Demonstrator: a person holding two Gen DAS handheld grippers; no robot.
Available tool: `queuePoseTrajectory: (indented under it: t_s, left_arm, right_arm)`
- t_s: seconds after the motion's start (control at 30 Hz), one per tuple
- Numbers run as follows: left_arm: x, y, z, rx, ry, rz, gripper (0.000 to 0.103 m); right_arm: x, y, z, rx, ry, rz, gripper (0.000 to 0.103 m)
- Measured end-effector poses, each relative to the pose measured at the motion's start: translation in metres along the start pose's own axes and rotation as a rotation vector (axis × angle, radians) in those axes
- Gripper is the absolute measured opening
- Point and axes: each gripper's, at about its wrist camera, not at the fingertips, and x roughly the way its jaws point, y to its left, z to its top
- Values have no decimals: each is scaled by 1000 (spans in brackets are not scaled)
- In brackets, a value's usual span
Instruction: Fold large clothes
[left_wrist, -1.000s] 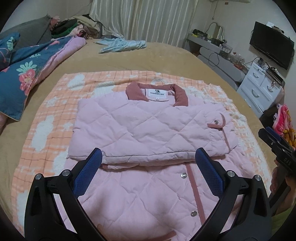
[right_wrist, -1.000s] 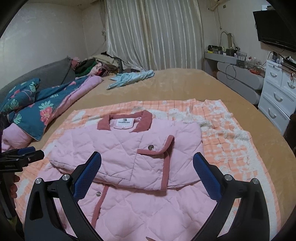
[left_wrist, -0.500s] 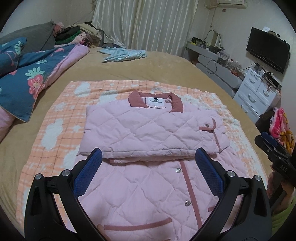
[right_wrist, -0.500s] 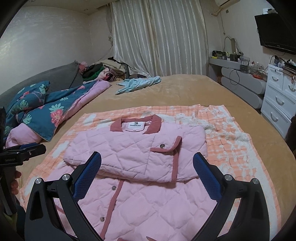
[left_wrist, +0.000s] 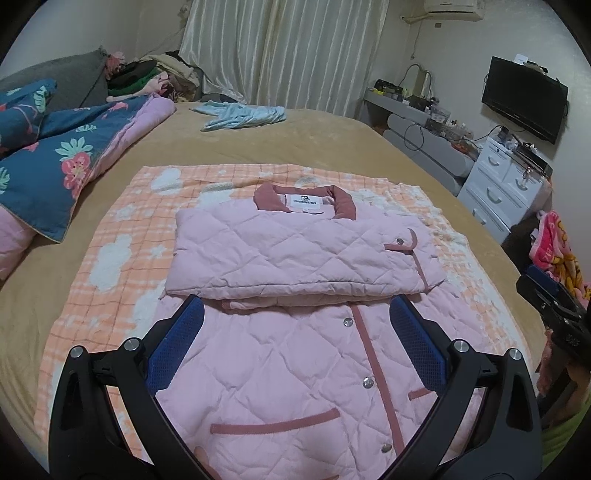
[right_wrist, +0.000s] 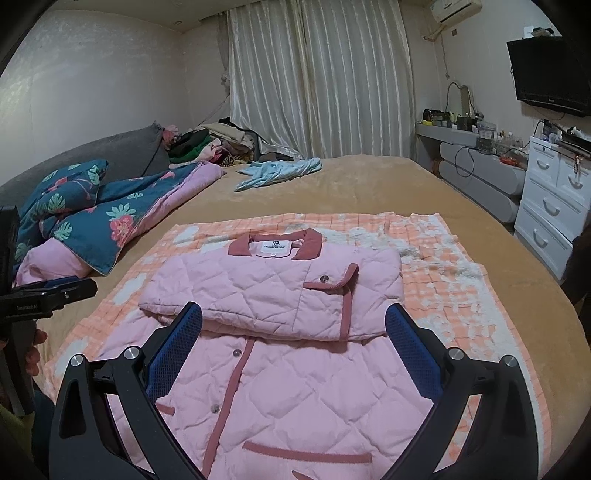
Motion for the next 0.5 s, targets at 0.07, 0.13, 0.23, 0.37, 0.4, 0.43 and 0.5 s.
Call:
queuePoseTrajectory:
  t_s: [0.07,0.13,0.23,0.37,0.4,0.43,0.5]
  left_arm:
    - [-4,1,-3,-1,-2,-3,94]
    - [-7,2,-7,0,-5,-1,94]
    - [-11,3,-13,8,-9,8,94]
    - [-13,7,-23,5,-1,14,94]
    - [-14,8,-25,4,0,16,94]
    - [-14,9,-28,1,1,18,94]
    - [-16,11,-32,-4,2,18,94]
  right_arm:
    - [-4,0,-1,0,0,-2,99]
    - [-9,0,-3,-2,0,-5,99]
    - [-14,1,-5,-7,2,-10,99]
    - [-22,0,-9,-10,4,-16,99]
    - [-23,0,-10,-10,6,-17,99]
    - [-25,0,-11,-10,7,-18,99]
    - [-27,0,-13,-12,11,-21,99]
